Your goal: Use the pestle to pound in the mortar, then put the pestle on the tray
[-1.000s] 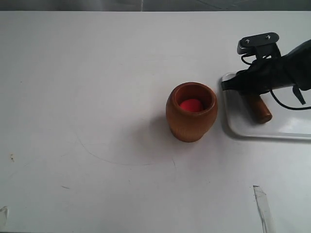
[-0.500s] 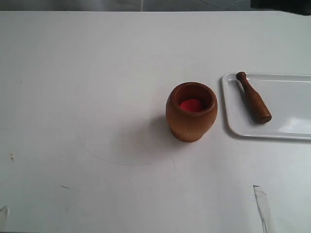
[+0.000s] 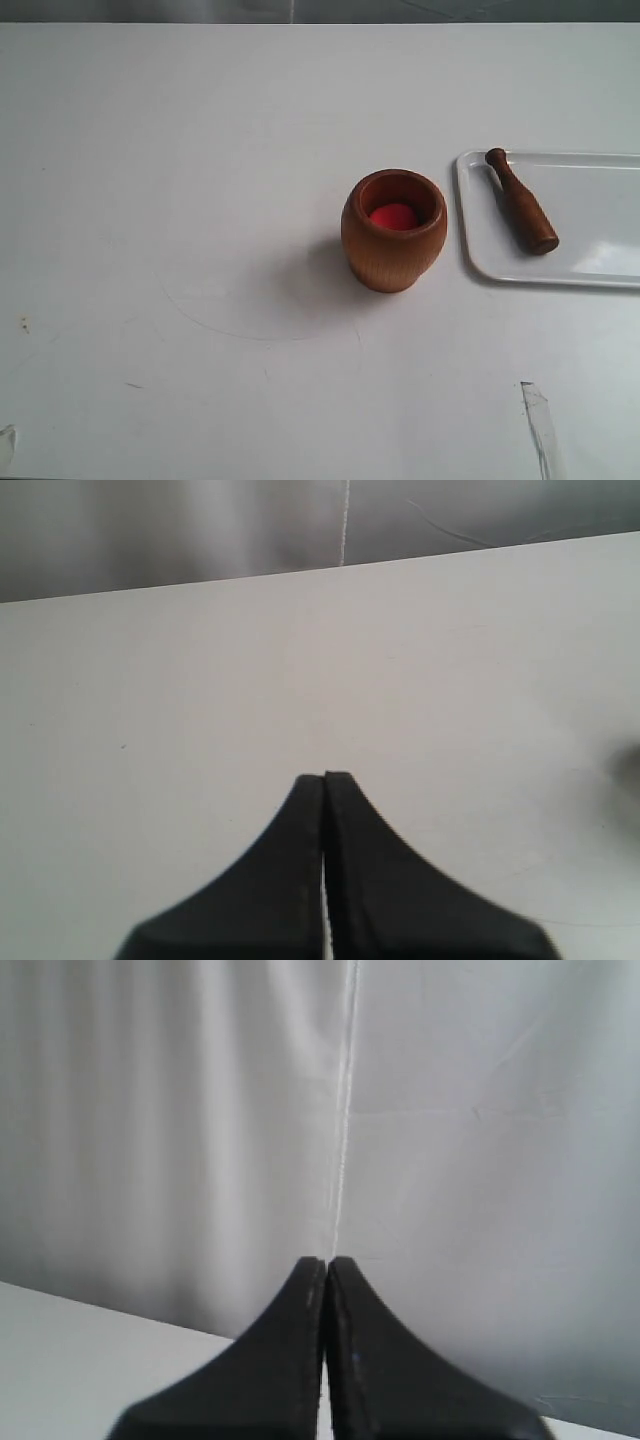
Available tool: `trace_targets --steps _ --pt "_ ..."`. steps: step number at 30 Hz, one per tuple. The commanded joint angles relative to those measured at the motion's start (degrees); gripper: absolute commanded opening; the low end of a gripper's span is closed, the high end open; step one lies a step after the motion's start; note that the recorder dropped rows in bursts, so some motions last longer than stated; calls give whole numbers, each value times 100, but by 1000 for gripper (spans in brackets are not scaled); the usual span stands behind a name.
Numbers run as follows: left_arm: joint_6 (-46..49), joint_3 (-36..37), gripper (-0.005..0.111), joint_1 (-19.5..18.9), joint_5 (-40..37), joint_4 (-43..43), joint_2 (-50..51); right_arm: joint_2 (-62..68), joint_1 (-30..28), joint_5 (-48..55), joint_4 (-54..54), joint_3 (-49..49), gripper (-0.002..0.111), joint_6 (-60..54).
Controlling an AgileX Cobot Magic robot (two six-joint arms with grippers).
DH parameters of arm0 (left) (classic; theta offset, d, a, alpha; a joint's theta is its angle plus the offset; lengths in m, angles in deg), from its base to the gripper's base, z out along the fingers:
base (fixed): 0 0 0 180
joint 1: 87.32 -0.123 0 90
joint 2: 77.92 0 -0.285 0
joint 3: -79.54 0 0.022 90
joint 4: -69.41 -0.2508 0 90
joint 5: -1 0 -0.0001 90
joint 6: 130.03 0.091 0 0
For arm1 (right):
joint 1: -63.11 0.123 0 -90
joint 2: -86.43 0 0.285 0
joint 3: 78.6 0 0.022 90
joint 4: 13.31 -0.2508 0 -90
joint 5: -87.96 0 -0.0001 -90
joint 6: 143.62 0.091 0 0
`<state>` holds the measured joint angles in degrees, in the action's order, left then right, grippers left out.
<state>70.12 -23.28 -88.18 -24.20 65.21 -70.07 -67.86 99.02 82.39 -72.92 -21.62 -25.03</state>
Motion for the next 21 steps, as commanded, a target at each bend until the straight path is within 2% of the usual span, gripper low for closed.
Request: trace_targets --steps 1,15,21 --pt "-47 3 0 44 17 42 -7 -689 10 434 11 142 0 103" --pt "-47 3 0 44 17 42 -7 -1323 -37 361 11 142 0 103" --pt "-47 3 0 44 17 42 -7 -1792 -992 498 11 357 0 103"
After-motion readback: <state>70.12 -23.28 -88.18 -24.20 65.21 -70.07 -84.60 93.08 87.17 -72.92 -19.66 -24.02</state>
